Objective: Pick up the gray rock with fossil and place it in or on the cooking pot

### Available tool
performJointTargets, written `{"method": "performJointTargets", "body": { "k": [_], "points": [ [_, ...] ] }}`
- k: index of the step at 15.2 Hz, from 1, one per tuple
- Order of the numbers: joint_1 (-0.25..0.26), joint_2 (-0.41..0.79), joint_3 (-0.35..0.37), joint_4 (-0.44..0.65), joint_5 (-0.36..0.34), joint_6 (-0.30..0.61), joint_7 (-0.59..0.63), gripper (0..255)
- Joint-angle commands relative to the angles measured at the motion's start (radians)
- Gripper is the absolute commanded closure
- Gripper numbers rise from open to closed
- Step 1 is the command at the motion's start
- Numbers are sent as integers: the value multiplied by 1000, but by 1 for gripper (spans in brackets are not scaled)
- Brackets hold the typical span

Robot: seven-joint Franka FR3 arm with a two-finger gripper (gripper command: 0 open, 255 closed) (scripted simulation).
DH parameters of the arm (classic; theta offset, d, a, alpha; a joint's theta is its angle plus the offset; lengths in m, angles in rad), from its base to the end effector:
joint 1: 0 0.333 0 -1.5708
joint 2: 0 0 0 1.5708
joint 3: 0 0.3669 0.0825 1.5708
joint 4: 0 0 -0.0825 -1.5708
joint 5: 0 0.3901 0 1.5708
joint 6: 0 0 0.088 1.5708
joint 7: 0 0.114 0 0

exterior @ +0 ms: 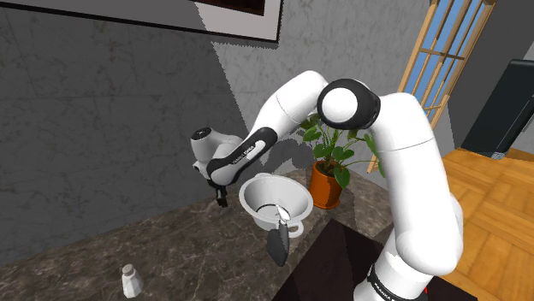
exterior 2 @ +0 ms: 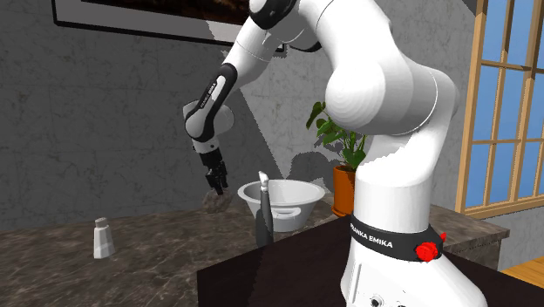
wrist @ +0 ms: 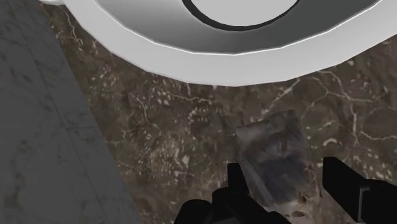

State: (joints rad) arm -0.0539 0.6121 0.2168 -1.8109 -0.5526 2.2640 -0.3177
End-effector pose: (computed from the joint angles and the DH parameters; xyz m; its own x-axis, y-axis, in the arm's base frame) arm 0.6661 0.0796 0.2293 0.6675 0.7066 -0.2349 0.7442 -0.6439 0.1775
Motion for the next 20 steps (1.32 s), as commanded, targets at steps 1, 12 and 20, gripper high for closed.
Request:
{"method": "performJointTargets", "body": {
  "k": [1, 12, 20],
  "points": [
    [-3, -20, 6, 1, 10, -19, -10, 255],
    [-19, -118, 33, 4, 58, -111, -62, 255],
    [-26, -178, 47, 23, 91, -182, -99, 255]
  ]
}}
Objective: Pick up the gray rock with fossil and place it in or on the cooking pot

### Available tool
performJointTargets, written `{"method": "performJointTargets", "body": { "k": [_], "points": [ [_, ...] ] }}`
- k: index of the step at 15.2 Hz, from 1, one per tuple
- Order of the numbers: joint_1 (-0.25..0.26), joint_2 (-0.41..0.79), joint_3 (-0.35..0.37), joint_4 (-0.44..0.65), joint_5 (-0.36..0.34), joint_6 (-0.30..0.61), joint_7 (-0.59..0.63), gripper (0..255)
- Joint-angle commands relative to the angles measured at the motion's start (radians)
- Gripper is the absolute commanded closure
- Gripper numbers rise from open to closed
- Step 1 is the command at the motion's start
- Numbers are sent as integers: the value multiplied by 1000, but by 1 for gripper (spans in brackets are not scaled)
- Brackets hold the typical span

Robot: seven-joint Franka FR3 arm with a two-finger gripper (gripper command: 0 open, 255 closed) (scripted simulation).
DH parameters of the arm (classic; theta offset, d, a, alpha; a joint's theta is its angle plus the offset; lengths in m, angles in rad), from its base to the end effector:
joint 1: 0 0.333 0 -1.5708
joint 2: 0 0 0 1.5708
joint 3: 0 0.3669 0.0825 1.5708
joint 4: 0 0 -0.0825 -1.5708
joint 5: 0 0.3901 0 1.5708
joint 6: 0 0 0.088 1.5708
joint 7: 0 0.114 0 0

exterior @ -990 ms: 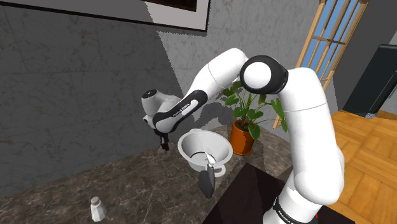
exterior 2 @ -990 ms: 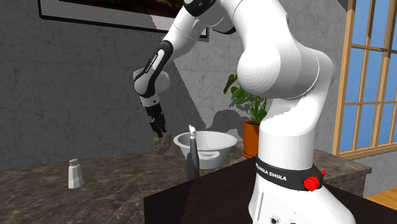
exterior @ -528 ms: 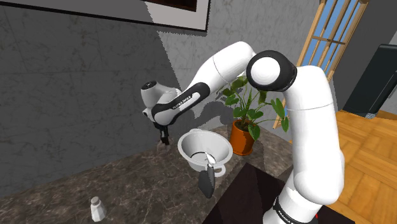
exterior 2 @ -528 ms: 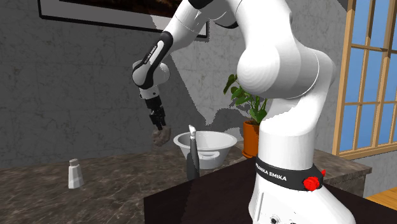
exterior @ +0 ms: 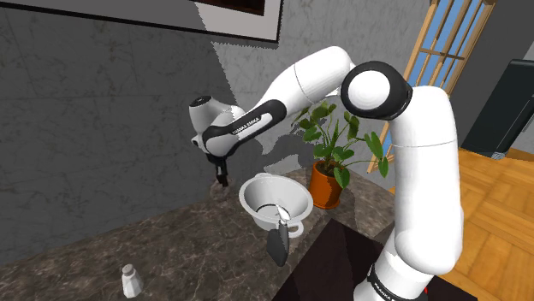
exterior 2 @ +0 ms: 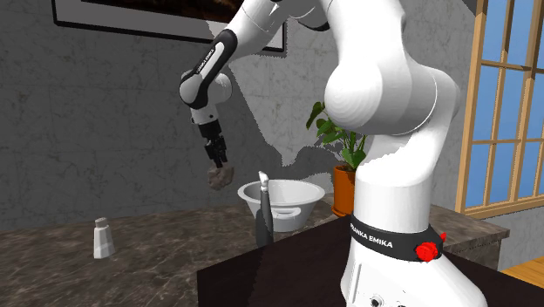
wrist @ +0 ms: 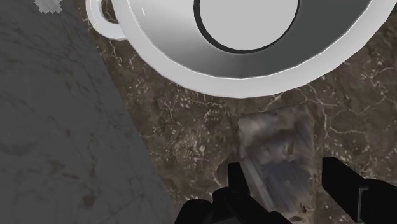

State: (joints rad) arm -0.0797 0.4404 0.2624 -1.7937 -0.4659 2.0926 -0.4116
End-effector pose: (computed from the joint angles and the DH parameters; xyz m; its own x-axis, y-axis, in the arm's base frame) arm 0.6595 0.0796 0.3399 0.6675 0.7066 -0.2350 0.7442 -0.6440 0.1774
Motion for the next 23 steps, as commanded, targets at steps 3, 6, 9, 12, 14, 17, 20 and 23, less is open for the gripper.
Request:
{"method": "performJointTargets", "body": {
  "k": [3, 6, 9, 12, 14, 17, 20, 23],
  "points": [
    [-49, -89, -8, -118, 10, 48, -40, 255],
    [-95, -165, -21, -230, 16, 102, -82, 255],
    [-139, -236, -40, -329, 21, 153, -131, 255],
    [-181, -301, -64, -419, 25, 199, -185, 255],
    [-206, -338, -81, -469, 26, 226, -220, 255],
    [-204, -309, -85, -477, 4, 259, -197, 255],
    [-203, -278, -90, -482, -19, 291, -173, 255],
    [-201, -246, -97, -486, -44, 321, -148, 255]
  ]
}}
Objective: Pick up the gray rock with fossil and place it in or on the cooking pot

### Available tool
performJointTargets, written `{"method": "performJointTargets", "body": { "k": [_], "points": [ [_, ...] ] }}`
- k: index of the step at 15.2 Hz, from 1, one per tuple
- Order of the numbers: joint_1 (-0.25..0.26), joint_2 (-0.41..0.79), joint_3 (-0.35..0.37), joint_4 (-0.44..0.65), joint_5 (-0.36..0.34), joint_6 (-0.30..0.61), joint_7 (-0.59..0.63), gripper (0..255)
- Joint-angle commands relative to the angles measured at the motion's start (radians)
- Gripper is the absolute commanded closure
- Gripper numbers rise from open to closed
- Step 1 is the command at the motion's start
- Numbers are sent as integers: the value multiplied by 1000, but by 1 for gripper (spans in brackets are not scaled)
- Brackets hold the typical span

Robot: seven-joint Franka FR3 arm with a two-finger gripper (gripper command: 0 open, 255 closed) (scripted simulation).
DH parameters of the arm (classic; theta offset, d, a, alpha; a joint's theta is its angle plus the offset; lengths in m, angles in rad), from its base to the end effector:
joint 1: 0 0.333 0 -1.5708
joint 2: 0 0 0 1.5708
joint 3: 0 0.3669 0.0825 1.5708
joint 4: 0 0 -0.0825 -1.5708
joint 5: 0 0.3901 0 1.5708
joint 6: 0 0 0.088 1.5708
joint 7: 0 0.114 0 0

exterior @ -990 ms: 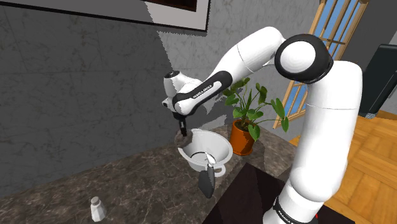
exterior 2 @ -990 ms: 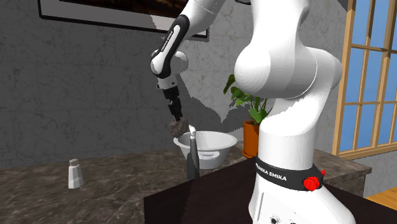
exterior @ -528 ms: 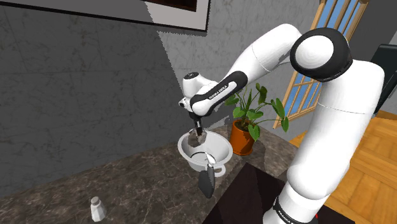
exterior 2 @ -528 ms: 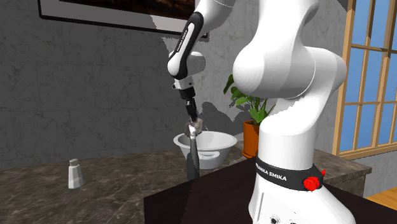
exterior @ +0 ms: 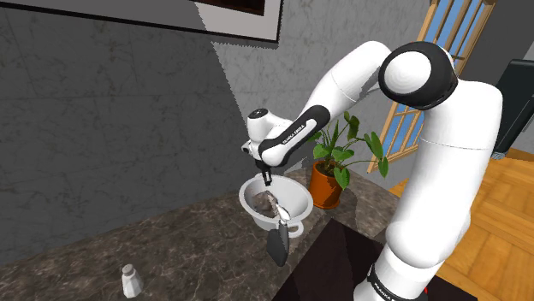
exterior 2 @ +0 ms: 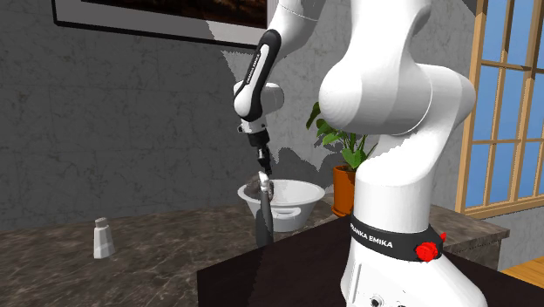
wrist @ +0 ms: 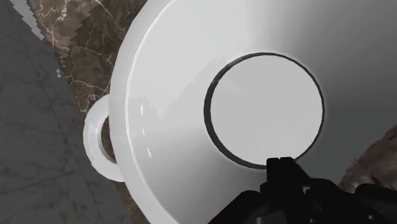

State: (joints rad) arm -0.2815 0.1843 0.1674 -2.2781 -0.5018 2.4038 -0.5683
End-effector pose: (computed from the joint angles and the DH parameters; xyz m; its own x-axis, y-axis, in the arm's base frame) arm 0.5357 -0.0678 0.3100 0.6677 0.7063 -0.2351 0.7440 -0.6442 0.1775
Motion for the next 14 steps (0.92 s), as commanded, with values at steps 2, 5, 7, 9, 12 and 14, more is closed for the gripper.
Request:
{"method": "performJointTargets", "body": {
  "k": [2, 5, 7, 9, 12, 14],
  "points": [
    [0, 0, 0, 0, 0, 0, 0, 0],
    [61, 89, 31, 137, 77, -201, 130, 0],
    [98, 167, 44, 250, 129, -330, 211, 0],
    [134, 256, 51, 380, 181, -457, 290, 0],
    [132, 262, 47, 362, 176, -433, 293, 0],
    [129, 270, 44, 345, 170, -408, 297, 0]
  ]
}}
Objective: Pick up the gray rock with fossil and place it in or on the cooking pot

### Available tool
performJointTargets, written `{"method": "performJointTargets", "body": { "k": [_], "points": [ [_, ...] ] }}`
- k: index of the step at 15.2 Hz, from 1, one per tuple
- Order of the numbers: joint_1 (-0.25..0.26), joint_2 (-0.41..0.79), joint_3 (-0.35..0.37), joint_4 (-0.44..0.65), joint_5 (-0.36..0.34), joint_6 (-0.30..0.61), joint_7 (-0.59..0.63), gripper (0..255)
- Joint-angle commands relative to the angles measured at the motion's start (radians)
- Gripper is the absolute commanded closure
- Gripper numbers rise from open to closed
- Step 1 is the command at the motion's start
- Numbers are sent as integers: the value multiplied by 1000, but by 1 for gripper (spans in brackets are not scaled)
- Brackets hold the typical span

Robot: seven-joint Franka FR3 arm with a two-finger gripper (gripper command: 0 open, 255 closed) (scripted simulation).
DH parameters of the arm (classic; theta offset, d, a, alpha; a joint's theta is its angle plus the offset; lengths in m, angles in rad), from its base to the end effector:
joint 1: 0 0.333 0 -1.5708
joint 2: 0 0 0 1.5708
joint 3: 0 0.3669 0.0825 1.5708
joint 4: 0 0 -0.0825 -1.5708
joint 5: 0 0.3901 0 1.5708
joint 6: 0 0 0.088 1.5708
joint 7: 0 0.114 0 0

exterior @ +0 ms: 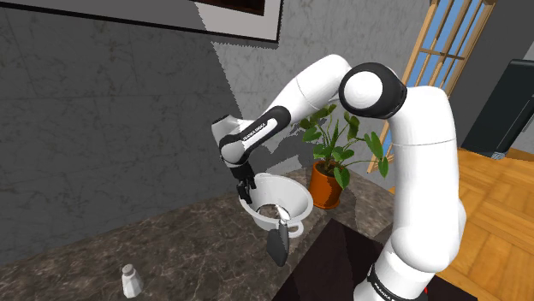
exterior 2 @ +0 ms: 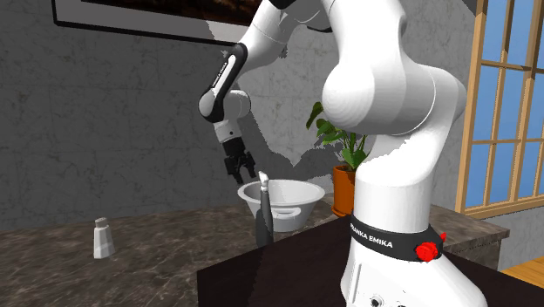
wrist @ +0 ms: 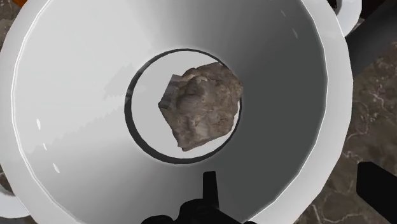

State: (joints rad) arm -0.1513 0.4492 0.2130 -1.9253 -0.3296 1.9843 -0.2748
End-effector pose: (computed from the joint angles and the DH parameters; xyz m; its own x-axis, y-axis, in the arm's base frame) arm 0.6052 0.0081 0.2713 0.7978 0.4534 -0.3974 0.5059 -0.8620 0.0323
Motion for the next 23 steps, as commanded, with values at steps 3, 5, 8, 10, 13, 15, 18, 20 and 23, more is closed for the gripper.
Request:
{"method": "performJointTargets", "body": {
  "k": [3, 5, 8, 10, 13, 15, 18, 20, 23],
  "points": [
    [-5, 20, -9, -36, -14, 54, 11, 0],
    [-5, 20, -9, -36, -14, 54, 11, 0],
    [-5, 20, -9, -36, -14, 54, 11, 0],
    [-5, 20, -9, -36, -14, 54, 11, 0],
    [-5, 20, -9, -36, -14, 54, 11, 255],
    [-5, 20, -9, -36, -14, 54, 11, 255],
    [-5, 20, -9, -36, -14, 54, 11, 255],
    [-5, 20, -9, -36, -14, 54, 11, 255],
    [-39, -34, -10, -128, -8, 155, -9, 0]
  ]
}}
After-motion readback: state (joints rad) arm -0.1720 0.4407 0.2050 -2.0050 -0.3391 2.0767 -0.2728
